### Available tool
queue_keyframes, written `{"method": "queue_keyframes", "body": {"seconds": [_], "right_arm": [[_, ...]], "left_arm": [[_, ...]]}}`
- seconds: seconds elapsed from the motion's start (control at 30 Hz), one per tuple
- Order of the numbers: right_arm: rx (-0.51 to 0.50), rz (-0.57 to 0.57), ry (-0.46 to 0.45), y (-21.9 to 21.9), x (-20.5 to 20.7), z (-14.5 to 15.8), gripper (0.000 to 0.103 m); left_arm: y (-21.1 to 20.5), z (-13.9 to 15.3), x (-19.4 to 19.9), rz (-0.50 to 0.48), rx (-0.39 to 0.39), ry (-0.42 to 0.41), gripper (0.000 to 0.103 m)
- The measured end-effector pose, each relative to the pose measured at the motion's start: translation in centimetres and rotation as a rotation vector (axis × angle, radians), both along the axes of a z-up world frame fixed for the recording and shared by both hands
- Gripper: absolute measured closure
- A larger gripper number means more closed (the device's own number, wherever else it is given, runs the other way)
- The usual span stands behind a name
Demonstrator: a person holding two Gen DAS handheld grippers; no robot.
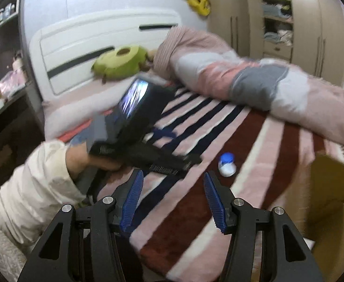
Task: Organize rigid objects
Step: 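Lower the tape roll into the box and open the right gripper, then grasp the blue-and-white contact lens case with the left gripper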
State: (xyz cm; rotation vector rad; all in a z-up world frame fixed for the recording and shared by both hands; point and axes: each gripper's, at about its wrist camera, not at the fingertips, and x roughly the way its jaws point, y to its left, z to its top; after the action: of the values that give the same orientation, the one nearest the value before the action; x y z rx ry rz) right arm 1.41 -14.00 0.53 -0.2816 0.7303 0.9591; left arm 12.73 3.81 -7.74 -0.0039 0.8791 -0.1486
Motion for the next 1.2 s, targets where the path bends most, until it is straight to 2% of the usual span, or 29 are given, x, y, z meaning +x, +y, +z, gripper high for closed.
{"method": "queue_keyframes", "body": {"seconds": [0.2,0.47,0.53,0.6,0.67,0.7,0.73,0.77,0.93,0.97,1.03,1.07,1.2], "right_arm": [[-0.092,-0.062,0.089,1.6,2.1,-5.5,0.053],[-0.160,-0.137,0.106,1.4,4.5,-9.6,0.053],[-0.167,-0.143,0.114,1.2,4.7,-10.3,0.053],[-0.167,-0.153,0.125,0.9,5.0,-10.9,0.053],[-0.164,-0.165,0.134,0.6,5.6,-11.1,0.053],[-0.163,-0.170,0.137,0.4,5.7,-11.2,0.053],[-0.162,-0.175,0.138,0.2,5.7,-11.2,0.053],[-0.163,-0.179,0.139,0.1,5.8,-11.3,0.053],[-0.160,-0.185,0.140,-0.2,6.0,-11.2,0.053],[-0.160,-0.185,0.141,-0.2,6.0,-11.2,0.053],[-0.161,-0.182,0.141,-0.2,6.0,-11.2,0.053],[-0.161,-0.179,0.142,-0.2,6.1,-11.2,0.053],[-0.161,-0.177,0.150,-0.1,6.2,-11.4,0.053]], "left_arm": [[-1.3,-1.9,2.7,-0.128,-0.020,0.023,0.022],[-3.9,-5.7,6.8,-0.199,-0.038,0.090,0.025],[-4.4,-6.6,7.5,-0.205,-0.036,0.105,0.037],[-4.6,-7.0,8.0,-0.195,-0.022,0.097,0.041],[-4.5,-7.0,8.3,-0.189,-0.032,0.086,0.049],[-4.3,-7.0,8.4,-0.185,-0.041,0.084,0.059],[-4.2,-7.0,8.4,-0.182,-0.047,0.085,0.078],[-4.0,-7.0,8.5,-0.181,-0.052,0.089,0.079],[-3.5,-6.4,7.9,-0.165,-0.039,0.093,0.077],[-3.5,-6.4,8.0,-0.157,-0.032,0.092,0.072],[-3.6,-6.2,8.0,-0.134,-0.014,0.070,0.032],[-3.7,-6.1,8.0,-0.128,-0.007,0.058,0.029],[-4.1,-6.6,9.2,-0.093,0.025,0.053,0.029]]}}
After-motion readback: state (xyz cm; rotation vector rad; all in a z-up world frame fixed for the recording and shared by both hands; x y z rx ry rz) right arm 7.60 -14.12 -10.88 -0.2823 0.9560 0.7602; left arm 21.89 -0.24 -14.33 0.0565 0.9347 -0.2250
